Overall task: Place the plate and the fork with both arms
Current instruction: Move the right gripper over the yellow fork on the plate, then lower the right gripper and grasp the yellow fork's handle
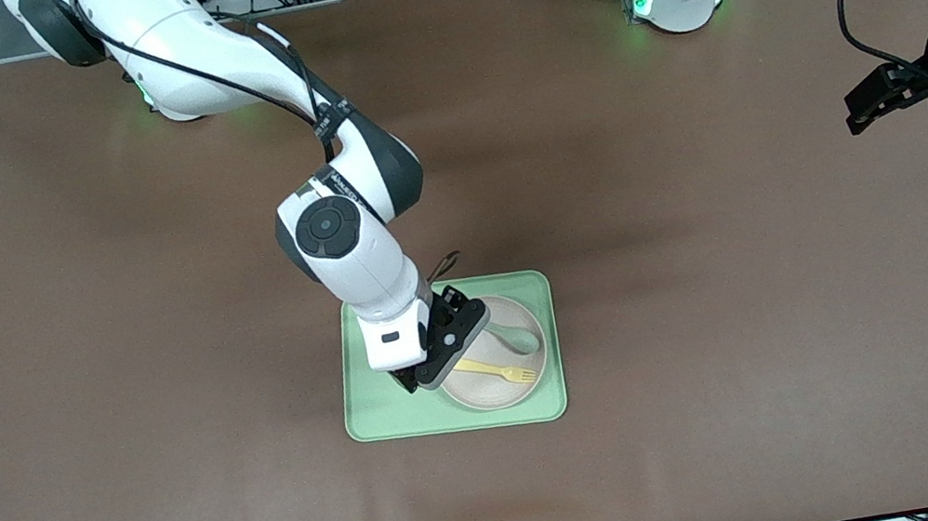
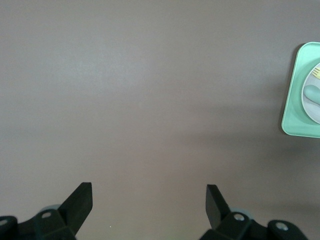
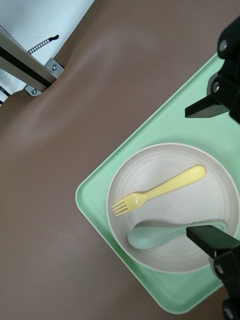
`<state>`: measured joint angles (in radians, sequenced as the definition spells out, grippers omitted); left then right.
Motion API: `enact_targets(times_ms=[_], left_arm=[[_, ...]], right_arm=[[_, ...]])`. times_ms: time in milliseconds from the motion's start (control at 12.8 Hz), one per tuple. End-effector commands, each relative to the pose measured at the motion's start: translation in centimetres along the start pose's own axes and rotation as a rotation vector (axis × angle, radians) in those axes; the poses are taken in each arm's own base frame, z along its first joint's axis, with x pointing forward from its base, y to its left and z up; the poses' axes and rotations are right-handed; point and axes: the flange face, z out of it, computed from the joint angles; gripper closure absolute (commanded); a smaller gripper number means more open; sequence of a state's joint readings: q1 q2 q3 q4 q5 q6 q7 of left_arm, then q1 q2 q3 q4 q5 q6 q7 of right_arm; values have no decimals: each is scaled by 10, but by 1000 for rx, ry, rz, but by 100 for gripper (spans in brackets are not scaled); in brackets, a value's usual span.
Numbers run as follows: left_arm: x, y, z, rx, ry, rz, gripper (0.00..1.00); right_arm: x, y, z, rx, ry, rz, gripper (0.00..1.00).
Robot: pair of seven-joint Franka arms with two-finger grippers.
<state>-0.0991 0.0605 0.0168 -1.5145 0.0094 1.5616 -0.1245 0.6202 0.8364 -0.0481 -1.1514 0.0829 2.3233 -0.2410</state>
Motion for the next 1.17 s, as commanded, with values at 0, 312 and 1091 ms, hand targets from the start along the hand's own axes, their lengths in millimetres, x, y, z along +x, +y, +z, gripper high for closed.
enact_targets(times_ms=[0, 312, 1091], left_arm=[[17, -2, 11, 20, 24, -9, 0], [39, -41, 22, 3, 78, -76, 0], [37, -18, 23, 19, 80, -35, 0]], right_arm=[[6, 1, 20, -23, 9, -49, 8], [2, -2, 41, -18, -5, -51, 10], [-11, -17, 95, -12, 0, -58, 20]])
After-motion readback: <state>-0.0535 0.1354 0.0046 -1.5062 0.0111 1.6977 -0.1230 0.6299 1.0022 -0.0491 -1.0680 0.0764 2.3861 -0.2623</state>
